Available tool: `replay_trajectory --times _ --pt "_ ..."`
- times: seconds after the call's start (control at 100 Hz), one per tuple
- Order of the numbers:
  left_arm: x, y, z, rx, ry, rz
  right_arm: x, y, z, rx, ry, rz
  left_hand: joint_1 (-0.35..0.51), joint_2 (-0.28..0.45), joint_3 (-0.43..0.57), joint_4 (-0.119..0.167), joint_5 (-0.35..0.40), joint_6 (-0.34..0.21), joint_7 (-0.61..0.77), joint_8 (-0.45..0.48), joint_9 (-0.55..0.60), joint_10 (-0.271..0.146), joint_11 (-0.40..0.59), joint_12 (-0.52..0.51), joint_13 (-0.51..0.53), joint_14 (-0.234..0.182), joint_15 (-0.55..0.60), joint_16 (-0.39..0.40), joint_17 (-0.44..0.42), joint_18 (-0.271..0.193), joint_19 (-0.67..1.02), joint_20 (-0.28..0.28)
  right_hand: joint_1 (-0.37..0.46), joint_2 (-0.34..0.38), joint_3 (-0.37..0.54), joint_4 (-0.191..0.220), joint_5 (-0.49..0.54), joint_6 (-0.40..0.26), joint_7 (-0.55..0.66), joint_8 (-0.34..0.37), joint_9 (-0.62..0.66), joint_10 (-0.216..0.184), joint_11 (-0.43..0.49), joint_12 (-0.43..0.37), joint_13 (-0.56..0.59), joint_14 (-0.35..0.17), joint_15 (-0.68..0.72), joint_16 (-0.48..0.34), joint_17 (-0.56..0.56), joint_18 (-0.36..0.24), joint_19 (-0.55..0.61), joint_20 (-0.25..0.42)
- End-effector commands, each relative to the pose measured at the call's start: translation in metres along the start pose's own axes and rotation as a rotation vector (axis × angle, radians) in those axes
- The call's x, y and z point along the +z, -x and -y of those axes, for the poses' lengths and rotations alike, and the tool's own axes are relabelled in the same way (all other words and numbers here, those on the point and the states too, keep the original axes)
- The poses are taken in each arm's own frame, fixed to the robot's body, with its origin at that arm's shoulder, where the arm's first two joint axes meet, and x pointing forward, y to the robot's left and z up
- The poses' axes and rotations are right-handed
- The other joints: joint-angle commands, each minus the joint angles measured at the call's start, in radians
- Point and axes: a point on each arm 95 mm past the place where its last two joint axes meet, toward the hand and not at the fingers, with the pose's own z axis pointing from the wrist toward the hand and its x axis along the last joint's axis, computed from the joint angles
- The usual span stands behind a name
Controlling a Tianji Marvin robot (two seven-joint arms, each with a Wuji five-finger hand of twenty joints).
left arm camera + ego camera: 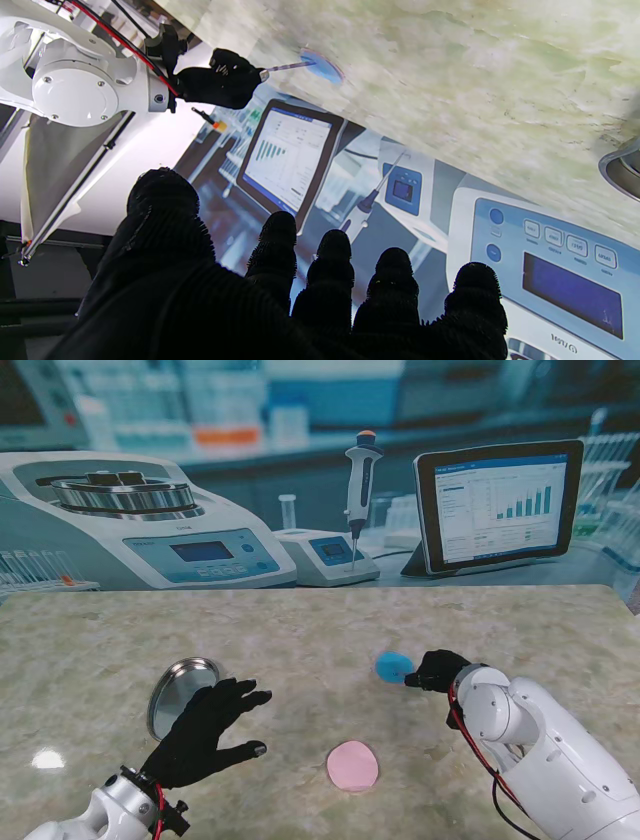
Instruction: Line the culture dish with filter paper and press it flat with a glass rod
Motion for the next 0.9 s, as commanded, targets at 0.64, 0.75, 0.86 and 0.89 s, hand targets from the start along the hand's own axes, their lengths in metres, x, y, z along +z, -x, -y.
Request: replay_trajectory --times 0.64,0.75,0.86,0.89 --pt "0.000 -0.004 -0.001 -0.007 0.005 -0.006 0.004 -0.013 0.006 0.037 -0.057 -0.075 0.020 0.032 -0.026 0.028 -0.022 -0.024 -0.014 -0.005 -0.042 -0.039 -0.024 -0.012 -0.029 -0.035 -0.021 -0.012 -0.003 -0.031 -0.048 -0.040 -0.014 0.020 -0.005 0.025 0.046 0.088 0.090 -0.001 0.056 -0.045 0.170 0.025 0.032 -0.152 0.119 0.037 0.046 -0.024 0.302 0.031" --pt "-0.001 -0.004 -0.001 -0.007 0.003 -0.007 -0.005 -0.010 0.003 0.026 -0.038 -0.064 0.020 0.032 -0.026 0.028 -0.022 -0.023 -0.014 -0.006 -0.042 -0.039 -0.024 -0.012 -0.029 -0.034 -0.021 -0.012 -0.003 -0.031 -0.048 -0.041 -0.015 0.022 -0.006 0.024 0.046 0.088 0.089 -0.001 0.056 -0.045 0.169 0.024 0.032 -0.152 0.119 0.037 0.046 -0.024 0.302 0.031" --pt "-0.001 -0.004 -0.001 -0.007 0.002 -0.010 -0.013 -0.006 0.005 0.023 -0.040 -0.053 0.019 0.032 -0.027 0.028 -0.021 -0.024 -0.014 -0.006 -0.042 -0.038 -0.023 -0.012 -0.029 -0.034 -0.021 -0.012 -0.003 -0.031 -0.048 -0.041 -0.013 0.024 -0.008 0.024 0.046 0.088 0.089 0.000 0.056 -0.044 0.169 0.024 0.032 -0.150 0.119 0.037 0.046 -0.023 0.302 0.030" --pt "-0.001 -0.004 -0.001 -0.007 0.002 -0.010 -0.015 -0.005 0.006 0.019 -0.041 -0.049 0.019 0.033 -0.027 0.028 -0.021 -0.024 -0.014 -0.006 -0.042 -0.037 -0.023 -0.012 -0.029 -0.034 -0.021 -0.012 -0.003 -0.031 -0.048 -0.041 -0.012 0.025 -0.009 0.023 0.046 0.088 0.089 0.000 0.056 -0.043 0.169 0.023 0.032 -0.149 0.119 0.036 0.046 -0.022 0.302 0.030"
